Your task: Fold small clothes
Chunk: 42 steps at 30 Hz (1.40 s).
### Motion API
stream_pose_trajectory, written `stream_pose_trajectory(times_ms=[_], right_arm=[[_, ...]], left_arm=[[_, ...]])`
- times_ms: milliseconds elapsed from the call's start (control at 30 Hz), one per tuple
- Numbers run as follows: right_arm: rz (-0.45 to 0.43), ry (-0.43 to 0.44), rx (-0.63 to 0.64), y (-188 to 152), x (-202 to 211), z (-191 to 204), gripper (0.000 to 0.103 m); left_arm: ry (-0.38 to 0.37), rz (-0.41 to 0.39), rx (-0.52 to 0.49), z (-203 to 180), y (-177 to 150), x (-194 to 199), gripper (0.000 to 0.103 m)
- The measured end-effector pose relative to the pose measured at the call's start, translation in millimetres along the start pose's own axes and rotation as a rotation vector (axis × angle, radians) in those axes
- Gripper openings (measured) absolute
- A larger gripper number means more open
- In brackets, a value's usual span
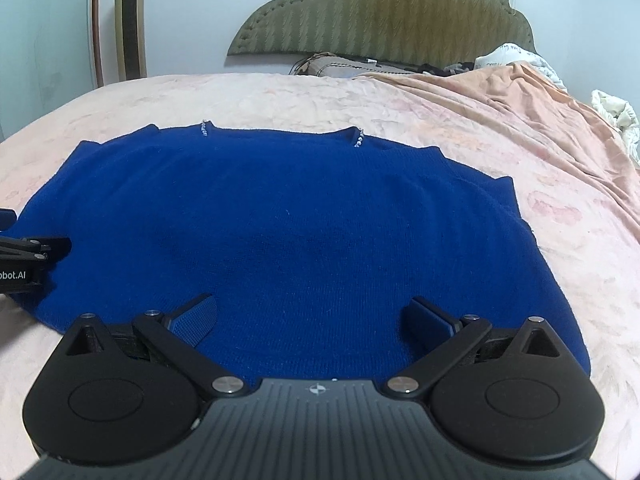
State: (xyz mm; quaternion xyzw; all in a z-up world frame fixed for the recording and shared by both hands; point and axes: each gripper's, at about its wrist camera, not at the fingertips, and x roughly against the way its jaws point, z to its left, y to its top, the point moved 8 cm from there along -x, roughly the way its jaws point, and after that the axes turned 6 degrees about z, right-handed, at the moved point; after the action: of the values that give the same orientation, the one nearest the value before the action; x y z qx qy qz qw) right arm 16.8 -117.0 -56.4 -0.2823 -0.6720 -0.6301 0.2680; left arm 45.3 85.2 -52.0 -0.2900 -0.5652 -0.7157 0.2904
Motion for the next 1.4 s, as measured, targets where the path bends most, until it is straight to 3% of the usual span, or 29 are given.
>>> stream_pose_trajectory(times_ms=[1400], right_arm=[[0.000,0.012,-0.018,-1.2,-0.6,-1.2,0.103]], left_arm=[[0.042,-0.017,-0.023,-2.6,-2.2,0.1,0.080]])
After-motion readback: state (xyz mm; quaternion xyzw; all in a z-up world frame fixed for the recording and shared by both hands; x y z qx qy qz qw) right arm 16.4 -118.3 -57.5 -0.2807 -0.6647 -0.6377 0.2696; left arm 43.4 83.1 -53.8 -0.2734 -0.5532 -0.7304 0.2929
